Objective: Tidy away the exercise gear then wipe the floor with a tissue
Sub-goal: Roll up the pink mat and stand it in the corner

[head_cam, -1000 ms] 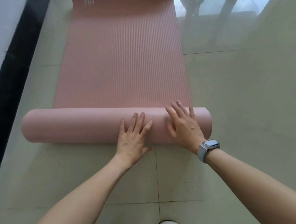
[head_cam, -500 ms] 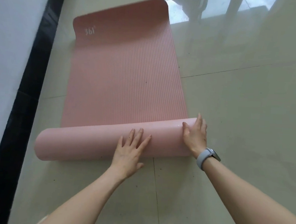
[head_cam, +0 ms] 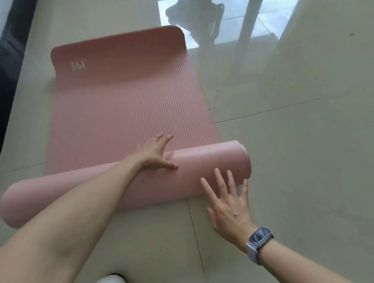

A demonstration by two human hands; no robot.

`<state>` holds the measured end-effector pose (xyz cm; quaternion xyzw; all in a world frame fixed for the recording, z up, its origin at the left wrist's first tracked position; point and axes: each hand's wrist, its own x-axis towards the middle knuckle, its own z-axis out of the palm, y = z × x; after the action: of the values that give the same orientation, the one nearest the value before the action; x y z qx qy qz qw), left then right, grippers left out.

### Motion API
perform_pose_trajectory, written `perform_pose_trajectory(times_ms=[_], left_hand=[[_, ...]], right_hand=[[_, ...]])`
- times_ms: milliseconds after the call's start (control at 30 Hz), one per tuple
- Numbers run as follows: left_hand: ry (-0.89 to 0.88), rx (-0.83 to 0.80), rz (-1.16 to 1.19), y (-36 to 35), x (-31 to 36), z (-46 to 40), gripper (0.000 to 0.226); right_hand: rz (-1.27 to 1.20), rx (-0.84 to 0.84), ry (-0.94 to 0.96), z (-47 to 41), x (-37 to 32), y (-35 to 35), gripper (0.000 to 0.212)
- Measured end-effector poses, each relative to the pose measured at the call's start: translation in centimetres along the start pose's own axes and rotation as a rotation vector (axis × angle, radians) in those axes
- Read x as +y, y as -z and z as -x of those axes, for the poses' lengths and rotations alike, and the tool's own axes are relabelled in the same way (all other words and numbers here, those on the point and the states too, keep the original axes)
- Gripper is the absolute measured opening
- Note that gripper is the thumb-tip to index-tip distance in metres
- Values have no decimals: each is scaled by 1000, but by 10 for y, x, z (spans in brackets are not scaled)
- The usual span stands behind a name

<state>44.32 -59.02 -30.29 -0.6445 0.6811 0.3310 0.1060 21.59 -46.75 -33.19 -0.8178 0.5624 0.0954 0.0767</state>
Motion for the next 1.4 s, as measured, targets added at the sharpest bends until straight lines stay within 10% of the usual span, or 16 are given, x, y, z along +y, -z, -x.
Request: perform_pose_trajectory(times_ms=[133, 267, 500, 767, 1067, 1267, 1400], left_hand=[[-93, 324, -284, 27, -8, -15, 64], [-427, 648, -407, 15, -22, -16, 47], [-489, 480, -590, 9, -89, -38, 113], [-117, 501, -439, 121, -95, -75, 61], [-28, 150, -329, 147, -94, -110, 73], [208, 286, -463, 192, -95, -168, 87], [57, 440, -494, 203, -68, -209, 94]], right_hand=[[-12, -147, -94, -56, -9, 19, 111], [-76, -147, -133, -138, -7, 53, 89], [-39, -4, -316, -187, -23, 104, 56], [-35, -426, -125, -190, -14, 152, 55], [18, -443, 49, -293, 10, 166, 63], [82, -138, 129, -386, 49, 108, 106], [-93, -14, 224, -482, 68, 136, 87]])
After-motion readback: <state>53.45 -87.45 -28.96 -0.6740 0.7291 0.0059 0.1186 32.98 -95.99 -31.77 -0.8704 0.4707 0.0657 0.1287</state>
